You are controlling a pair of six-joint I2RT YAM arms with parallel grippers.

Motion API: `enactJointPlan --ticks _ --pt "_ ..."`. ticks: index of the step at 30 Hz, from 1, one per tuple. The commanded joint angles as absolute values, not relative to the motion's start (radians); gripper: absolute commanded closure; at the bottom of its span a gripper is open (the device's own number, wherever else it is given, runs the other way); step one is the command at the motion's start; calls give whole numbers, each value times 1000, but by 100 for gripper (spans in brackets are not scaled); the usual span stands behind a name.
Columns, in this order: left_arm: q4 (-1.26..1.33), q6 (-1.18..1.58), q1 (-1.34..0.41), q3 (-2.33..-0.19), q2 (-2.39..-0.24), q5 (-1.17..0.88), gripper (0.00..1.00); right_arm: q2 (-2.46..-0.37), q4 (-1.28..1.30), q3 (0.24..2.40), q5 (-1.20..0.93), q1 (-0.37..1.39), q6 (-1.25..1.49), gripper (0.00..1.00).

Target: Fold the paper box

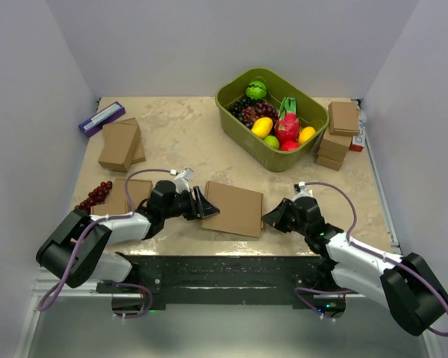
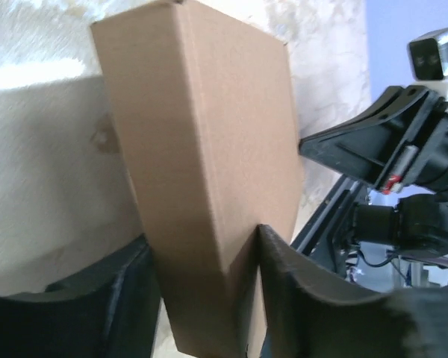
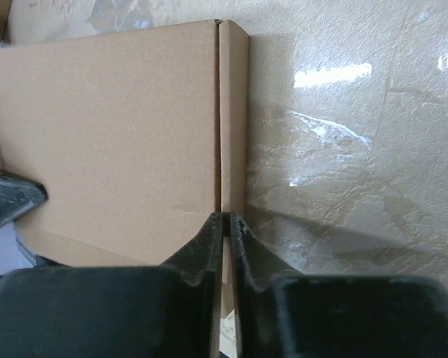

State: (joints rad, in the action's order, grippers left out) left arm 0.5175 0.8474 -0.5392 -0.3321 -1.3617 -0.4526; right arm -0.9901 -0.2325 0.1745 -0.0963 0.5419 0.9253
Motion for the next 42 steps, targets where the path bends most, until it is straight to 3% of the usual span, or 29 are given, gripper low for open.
enactJointPlan --ticks 1,4,7,10,14,23,37,41,42 --pt "606 876 -540 -376 -1351 -456 59 -971 -112 186 -55 534 819 69" --pt "577 887 -538 -394 -1339 -449 79 -954 -74 264 -115 535 717 43" --pt "537 891 -528 -419 -1350 -482 89 -905 -19 357 -123 552 605 33" --pt "480 891 -497 -457 -1368 -560 90 -861 49 474 -16 662 485 22" --pt "424 934 -424 -469 -1365 -673 89 -899 83 609 148 869 371 18" --pt "328 983 -321 -416 -1324 -831 85 -1176 61 762 693 1365 223 16" --pt "258 1019 -235 -388 -1221 -917 85 -1574 78 917 915 1453 202 17" --pt "255 1022 -232 -380 -1210 -930 85 -1655 159 968 1024 1453 267 29" --pt "256 1022 -232 -380 -1210 -933 84 -1664 187 977 1043 1454 273 38"
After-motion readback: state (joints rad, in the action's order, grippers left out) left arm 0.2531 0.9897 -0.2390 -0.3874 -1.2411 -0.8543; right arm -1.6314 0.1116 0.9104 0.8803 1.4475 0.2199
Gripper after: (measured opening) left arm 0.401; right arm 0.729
